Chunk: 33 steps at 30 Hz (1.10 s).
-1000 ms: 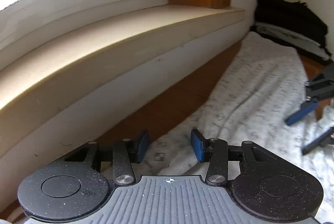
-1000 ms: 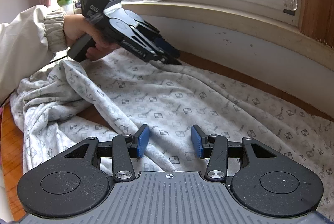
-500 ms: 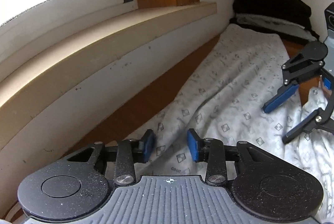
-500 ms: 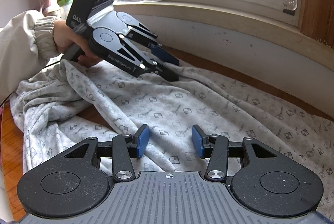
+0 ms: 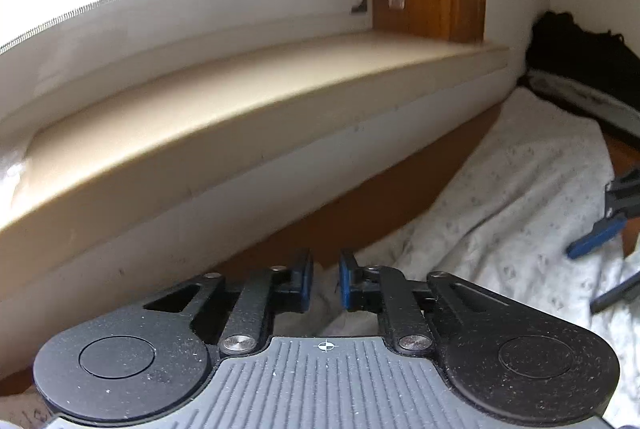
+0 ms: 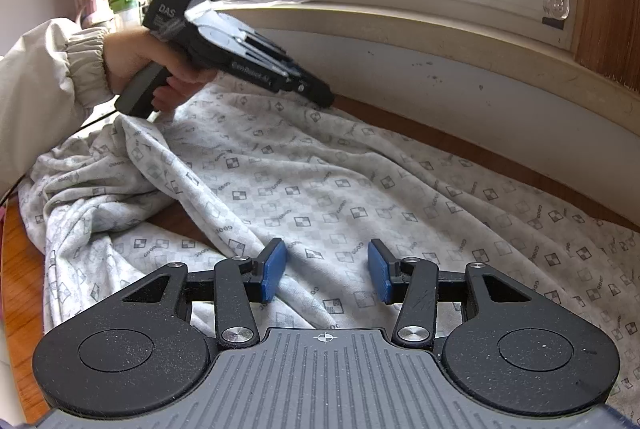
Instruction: Fold clothes
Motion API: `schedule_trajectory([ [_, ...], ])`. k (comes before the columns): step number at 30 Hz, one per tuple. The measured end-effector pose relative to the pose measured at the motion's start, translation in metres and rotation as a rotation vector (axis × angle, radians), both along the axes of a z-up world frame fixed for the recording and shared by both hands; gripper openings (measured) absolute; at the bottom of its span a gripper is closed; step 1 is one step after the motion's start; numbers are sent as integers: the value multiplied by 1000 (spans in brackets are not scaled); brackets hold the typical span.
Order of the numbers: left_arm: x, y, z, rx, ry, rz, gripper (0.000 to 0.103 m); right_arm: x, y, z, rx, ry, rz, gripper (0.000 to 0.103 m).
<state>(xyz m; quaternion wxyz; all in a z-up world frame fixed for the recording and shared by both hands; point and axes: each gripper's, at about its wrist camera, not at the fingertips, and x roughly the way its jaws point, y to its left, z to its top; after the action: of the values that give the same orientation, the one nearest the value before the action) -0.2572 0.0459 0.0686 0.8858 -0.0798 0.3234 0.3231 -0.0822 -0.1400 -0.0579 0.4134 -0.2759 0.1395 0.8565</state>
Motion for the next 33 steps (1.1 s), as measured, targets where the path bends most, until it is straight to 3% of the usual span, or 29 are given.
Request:
schedule_trajectory([
  [5,7,-18,-6,32,31,-76,12,1,-1,0,-1,0,-1,47],
  [10,14,-21,-10,22,31,-96,26,0,0,1,0,0,-2,47],
  [12,17,-17,-10,11,26,-99,37,0,0,1,-1,-1,-2,48],
  [15,17,-16,-11,-12,16,-107,39,1,0,1,-1,0,-1,48],
  [18,21,-15,-11,-18,14,-127,32,1,0,1,-2,0,-1,48],
  [19,23,-15,-11,-19,15,-133,26,1,0,1,-2,0,-1,48],
  [20,24,-16,-12,-18,16,-148,12,1,0,1,-2,0,-1,48],
  [22,24,-17,-9,-1,8,-145,2,1,0,1,-2,0,-1,48],
  [24,20,-17,-2,27,-27,-116,2,1,0,1,-2,0,0,48],
  [29,8,5,14,81,-165,103,0,1,0,0,-1,-2,1,48],
  [33,21,13,4,72,-117,120,1,1,0,0,-1,-2,0,48],
])
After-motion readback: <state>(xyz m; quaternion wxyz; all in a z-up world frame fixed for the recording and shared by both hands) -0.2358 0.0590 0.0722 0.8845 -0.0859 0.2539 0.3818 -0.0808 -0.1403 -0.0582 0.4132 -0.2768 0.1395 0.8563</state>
